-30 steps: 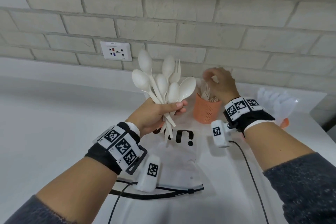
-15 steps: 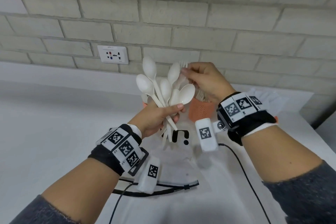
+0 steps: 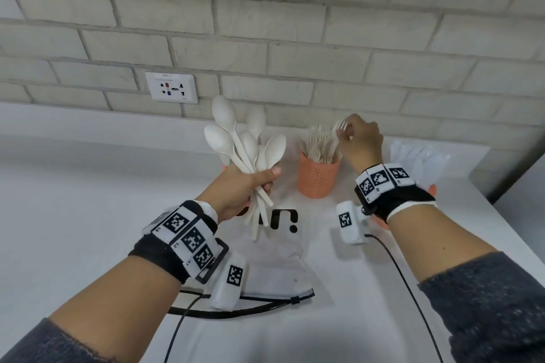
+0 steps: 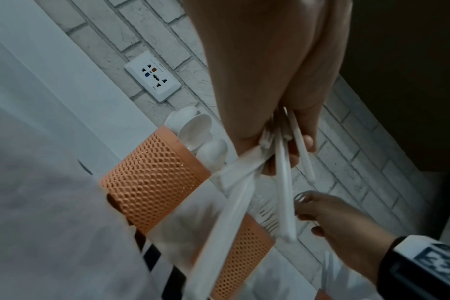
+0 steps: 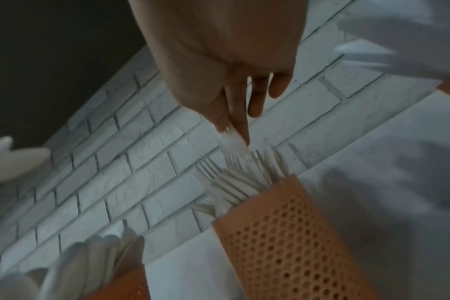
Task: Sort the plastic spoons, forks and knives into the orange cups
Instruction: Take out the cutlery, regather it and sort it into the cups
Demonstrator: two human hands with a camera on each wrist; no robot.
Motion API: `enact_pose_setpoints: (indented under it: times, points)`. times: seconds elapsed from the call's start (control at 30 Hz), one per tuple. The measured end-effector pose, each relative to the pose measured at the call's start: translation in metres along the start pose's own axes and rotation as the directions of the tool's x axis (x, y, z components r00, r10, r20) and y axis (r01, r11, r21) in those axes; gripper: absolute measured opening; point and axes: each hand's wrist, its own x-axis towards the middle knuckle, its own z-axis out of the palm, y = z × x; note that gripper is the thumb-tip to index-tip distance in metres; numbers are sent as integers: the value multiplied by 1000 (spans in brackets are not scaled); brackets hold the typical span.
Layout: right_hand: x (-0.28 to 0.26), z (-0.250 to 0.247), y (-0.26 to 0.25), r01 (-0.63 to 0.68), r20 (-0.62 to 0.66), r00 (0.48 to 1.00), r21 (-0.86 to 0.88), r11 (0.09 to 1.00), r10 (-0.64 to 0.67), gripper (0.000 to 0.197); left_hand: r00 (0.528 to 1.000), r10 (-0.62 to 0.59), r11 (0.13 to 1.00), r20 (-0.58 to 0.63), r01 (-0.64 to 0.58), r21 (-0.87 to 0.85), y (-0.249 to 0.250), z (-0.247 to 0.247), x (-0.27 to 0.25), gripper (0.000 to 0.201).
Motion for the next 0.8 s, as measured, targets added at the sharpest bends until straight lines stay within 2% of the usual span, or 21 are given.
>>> enact_pose_setpoints:
  times: [0.07,0.13,0.2,0.23,0.27,0.3,0.33,0.37,0.4,0.47,0.5,0.53,0.6,0.63,0.67,0.73,0.8]
  points:
    - [-3,-2,-6,16,148,989,-202,979,14,24,1000,2,1000,-1,-2,4,3,1,-1,9]
    - [-9,-9,-23,126,129,987,-251,960,-96,31,1000,9,1000,-25,-8,25,4,1,0,8]
    - [-22,-16,-48,256,23,967,-64,965,-255,42,995,28,997,-100,-21,72,5,0,5,9]
    - [-31,-18,-63,288,52,954,102,952,-294,52,988,54,995,-142,-42,90,8,1,7,12]
    - [-43,-19,-79,254,170,938,253,934,-301,66,980,91,991,-178,-72,110,12,3,7,17]
    - [-54,-17,-92,163,329,899,359,919,-288,81,969,132,982,-207,-100,159,15,6,9,26]
    - [-64,-12,-103,63,458,844,431,900,-279,89,959,173,960,-226,-113,255,19,10,11,36]
    - [-69,-3,-111,-40,516,816,499,866,-260,88,947,208,914,-245,-99,394,21,14,13,43]
    - [-71,7,-116,-149,512,831,579,802,-215,78,934,253,837,-253,-80,542,22,18,16,47]
    - [-67,22,-123,-353,455,890,721,596,-24,71,923,327,620,-201,-49,783,22,21,23,56]
    - [-64,26,-125,-406,434,899,777,481,58,62,929,337,532,-152,-55,845,23,20,25,60]
    - [-60,26,-126,-425,418,902,808,407,111,46,938,334,497,-91,-94,862,26,17,26,65]
    - [-49,21,-125,-404,382,914,838,367,134,14,964,265,539,27,-172,825,38,7,24,75]
    - [-42,17,-124,-377,353,926,853,362,134,6,967,250,581,49,-191,791,46,0,22,75]
    - [-35,13,-123,-339,311,941,869,361,135,10,967,253,638,23,-184,748,53,-10,21,70]
    - [-22,12,-118,-266,225,963,890,370,150,16,959,253,783,-129,-125,609,59,-39,25,61]
    - [-14,18,-115,-218,158,970,902,373,185,18,950,182,837,-255,-13,547,52,-69,31,69]
